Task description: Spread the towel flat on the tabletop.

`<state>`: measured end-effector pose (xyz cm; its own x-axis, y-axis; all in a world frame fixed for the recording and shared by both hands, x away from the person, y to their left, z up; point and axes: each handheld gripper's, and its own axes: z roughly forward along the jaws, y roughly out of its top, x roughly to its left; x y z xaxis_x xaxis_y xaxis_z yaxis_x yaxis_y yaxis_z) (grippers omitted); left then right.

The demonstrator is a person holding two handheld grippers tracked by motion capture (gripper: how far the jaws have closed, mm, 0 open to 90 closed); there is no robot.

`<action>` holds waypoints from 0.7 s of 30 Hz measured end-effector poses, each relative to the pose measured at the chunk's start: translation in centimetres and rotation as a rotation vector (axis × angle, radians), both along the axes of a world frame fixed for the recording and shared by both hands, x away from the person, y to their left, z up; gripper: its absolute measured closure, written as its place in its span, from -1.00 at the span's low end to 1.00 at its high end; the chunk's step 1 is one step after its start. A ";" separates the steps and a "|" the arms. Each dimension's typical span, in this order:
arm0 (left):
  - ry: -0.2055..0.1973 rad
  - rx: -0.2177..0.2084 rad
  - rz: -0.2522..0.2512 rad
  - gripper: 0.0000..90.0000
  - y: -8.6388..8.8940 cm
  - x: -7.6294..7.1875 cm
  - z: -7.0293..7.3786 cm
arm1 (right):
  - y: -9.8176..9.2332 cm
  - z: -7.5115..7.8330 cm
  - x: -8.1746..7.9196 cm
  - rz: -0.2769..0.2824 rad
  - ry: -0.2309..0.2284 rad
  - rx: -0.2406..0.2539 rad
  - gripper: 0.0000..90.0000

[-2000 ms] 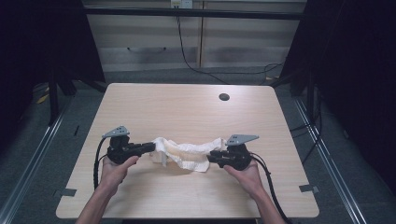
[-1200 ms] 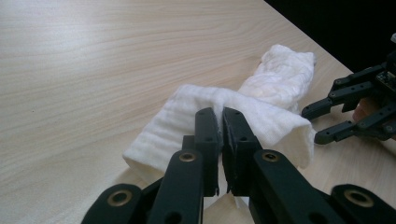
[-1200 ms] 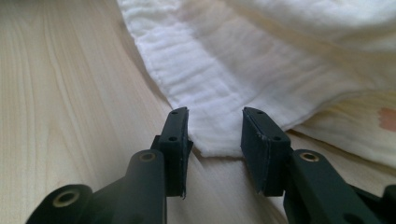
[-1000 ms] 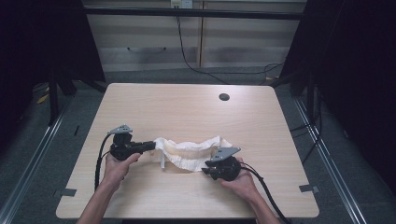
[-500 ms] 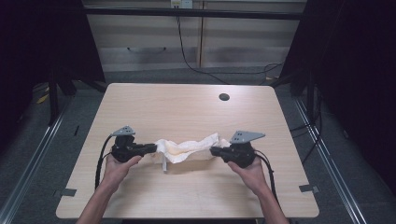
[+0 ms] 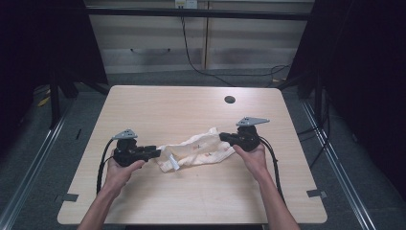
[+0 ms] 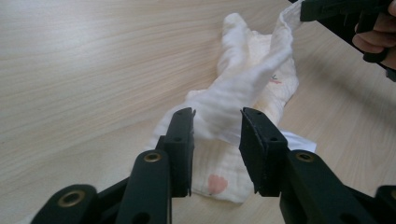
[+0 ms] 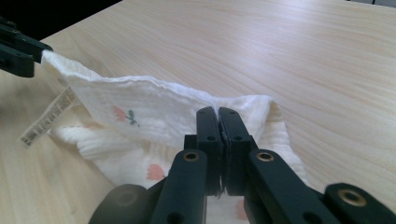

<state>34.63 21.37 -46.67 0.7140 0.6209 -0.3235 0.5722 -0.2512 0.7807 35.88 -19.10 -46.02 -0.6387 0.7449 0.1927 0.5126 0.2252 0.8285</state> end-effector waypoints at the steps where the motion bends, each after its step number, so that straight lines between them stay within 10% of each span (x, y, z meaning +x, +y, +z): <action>1: -0.001 -0.012 0.006 0.40 0.1 0.0 0.0 | 0.1 0.0 0.2 -0.007 0.003 0.001 0.96; 15: 0.010 0.005 0.000 -0.03 -1.2 2.2 -1.9 | 0.6 -0.2 1.3 0.003 0.015 -0.007 0.96; 21: -0.011 0.040 0.034 0.15 -1.8 3.6 -2.9 | 0.9 0.2 0.6 0.033 -0.006 -0.009 0.96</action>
